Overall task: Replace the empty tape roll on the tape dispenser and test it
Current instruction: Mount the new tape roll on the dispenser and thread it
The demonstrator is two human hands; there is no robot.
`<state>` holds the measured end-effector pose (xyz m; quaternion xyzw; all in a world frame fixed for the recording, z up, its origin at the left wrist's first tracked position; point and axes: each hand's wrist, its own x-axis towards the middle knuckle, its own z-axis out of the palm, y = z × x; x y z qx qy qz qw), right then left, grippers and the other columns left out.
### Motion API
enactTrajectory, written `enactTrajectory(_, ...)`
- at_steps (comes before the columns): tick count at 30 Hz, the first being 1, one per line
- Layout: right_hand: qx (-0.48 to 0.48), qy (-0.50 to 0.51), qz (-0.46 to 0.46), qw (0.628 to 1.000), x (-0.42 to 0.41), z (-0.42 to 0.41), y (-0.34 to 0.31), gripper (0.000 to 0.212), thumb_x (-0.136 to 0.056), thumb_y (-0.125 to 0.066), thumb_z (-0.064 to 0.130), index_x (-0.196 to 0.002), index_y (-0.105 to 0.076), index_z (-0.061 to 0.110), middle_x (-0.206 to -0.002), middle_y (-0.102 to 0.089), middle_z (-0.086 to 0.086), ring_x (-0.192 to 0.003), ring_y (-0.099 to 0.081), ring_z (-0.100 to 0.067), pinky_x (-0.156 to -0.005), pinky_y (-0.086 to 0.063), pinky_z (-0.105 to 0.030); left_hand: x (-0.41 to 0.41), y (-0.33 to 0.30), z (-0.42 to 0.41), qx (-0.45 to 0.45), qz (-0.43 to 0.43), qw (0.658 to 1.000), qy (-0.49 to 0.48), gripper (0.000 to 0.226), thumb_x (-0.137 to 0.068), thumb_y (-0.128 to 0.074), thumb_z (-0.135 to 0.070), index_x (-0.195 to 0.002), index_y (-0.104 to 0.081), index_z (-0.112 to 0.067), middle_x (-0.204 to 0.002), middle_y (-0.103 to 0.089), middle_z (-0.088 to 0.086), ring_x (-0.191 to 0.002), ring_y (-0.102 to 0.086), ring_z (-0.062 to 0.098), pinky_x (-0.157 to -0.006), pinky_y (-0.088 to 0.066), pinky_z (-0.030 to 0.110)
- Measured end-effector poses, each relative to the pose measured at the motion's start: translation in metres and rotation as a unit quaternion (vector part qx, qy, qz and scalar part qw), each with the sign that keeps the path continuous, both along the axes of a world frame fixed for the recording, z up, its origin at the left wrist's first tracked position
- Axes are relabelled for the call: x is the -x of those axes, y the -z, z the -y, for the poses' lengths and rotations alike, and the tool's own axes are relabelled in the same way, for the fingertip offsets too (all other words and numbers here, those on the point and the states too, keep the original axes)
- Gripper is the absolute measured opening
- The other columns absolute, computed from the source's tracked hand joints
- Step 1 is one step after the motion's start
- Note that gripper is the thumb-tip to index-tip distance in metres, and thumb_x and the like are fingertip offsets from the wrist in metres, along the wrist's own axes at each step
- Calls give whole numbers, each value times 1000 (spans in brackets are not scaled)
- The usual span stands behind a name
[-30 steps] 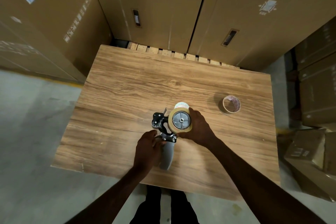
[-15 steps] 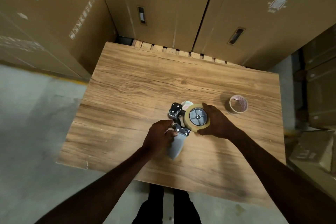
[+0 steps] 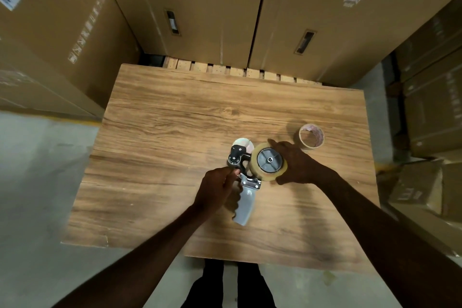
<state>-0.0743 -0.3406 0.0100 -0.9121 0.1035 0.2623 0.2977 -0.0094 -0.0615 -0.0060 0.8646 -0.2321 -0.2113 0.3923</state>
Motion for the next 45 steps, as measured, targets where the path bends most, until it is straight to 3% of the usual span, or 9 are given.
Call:
enactTrajectory(6,-62,60,8,996,15,-1,7,143,-60,-91,37,-167,1,23,-171,-22,-10,-155,-24,-30,-126,-29,-45,-8,2,7,-41,34,998,40,28,-98,-55,-34,-73,-56,-22,-60,-58,-2,-62,-61,20,-58,-47,35)
enactTrajectory(10,-98,205,98,969,50,-28,18,138,-65,-101,22,-166,-8,9,-163,-27,-1,-150,-29,-20,-119,-26,-28,-9,0,15,-97,37,993,48,26,-89,-58,-36,-76,-69,-16,-68,-70,2,-67,-65,20,-63,-52,40)
enactTrajectory(15,-170,474,85,860,98,-91,28,92,-65,-100,37,-142,-52,18,-118,-68,-13,-93,-65,-20,-86,-57,-42,-16,-6,21,-132,122,981,74,12,-84,-69,-33,-81,-76,-22,-91,-65,1,-89,-62,22,-67,-49,33)
enactTrajectory(17,-202,535,53,819,109,-113,31,100,-50,-96,68,-129,-60,20,-101,-71,-11,-78,-66,-20,-74,-58,-41,-19,-2,27,-122,158,976,86,9,-78,-72,-32,-78,-77,-24,-97,-56,1,-95,-53,24,-72,-50,37)
enactTrajectory(22,-217,508,-13,833,112,-145,30,81,-57,-101,48,-122,-56,31,-100,-71,-7,-80,-68,-13,-71,-52,-25,-31,-2,48,-111,139,982,62,23,-79,-63,-47,-81,-81,-32,-116,-55,2,-109,-50,28,-84,-48,43)
enactTrajectory(26,-163,482,-5,861,98,-151,30,90,-51,-99,57,-121,-55,22,-94,-70,3,-84,-70,-14,-68,-49,-20,-28,-13,66,-193,167,962,97,33,-70,-77,-53,-94,-79,-30,-131,-50,5,-117,-44,30,-85,-45,40)
enactTrajectory(31,-147,473,-17,869,83,-158,29,79,-59,-102,42,-116,-57,11,-105,-72,-1,-84,-67,-7,-58,-48,-9,-27,-9,75,-279,84,951,100,33,-79,-75,-45,-106,-75,-26,-161,-24,10,-139,-25,34,-101,-39,46)
enactTrajectory(36,-179,509,-41,841,71,-167,32,76,-58,-101,40,-114,-59,11,-107,-72,-2,-97,-71,-18,-80,-61,-32,-28,-12,76,-299,73,944,122,45,-73,-79,-44,-113,-73,-23,-161,-22,11,-142,-23,34,-103,-39,47)
enactTrajectory(45,-258,556,-78,787,64,-166,43,68,-43,-88,57,-98,-75,18,-97,-81,-5,-91,-78,-24,-85,-66,-50,-33,-1,70,-257,108,953,116,42,-87,-63,-28,-127,-66,-17,-152,-38,13,-137,-35,34,-95,-47,46)
